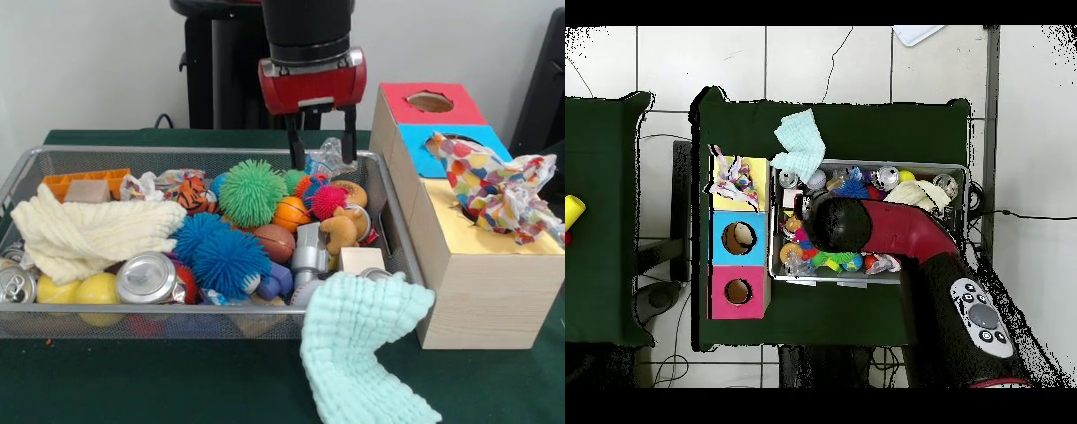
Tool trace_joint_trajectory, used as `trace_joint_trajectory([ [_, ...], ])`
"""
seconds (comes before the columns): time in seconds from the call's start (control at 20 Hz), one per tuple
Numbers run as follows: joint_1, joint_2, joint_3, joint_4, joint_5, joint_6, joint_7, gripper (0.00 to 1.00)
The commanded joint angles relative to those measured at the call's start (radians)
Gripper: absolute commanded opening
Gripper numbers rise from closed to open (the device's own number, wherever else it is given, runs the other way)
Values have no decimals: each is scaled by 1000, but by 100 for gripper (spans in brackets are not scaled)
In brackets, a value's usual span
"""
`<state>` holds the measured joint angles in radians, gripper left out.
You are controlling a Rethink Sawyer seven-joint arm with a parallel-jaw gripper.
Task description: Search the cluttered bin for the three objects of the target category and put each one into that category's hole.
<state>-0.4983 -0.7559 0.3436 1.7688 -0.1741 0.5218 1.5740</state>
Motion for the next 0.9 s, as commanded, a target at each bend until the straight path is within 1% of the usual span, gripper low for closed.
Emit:
trace_joint_trajectory([
  [0.05, -24, 74, -18, 28, -129, 69, -62, 100],
  [0.25, -91, 89, 25, 35, -171, 80, -129, 100],
  [0.4, -137, 109, 55, 43, -215, 67, -179, 100],
  [0.6, -185, 132, 80, 46, -249, 50, -182, 100],
  [0.75, -212, 128, 109, 47, -268, 81, -210, 100],
  [0.9, -218, 125, 118, 24, -276, 149, -224, 100],
])
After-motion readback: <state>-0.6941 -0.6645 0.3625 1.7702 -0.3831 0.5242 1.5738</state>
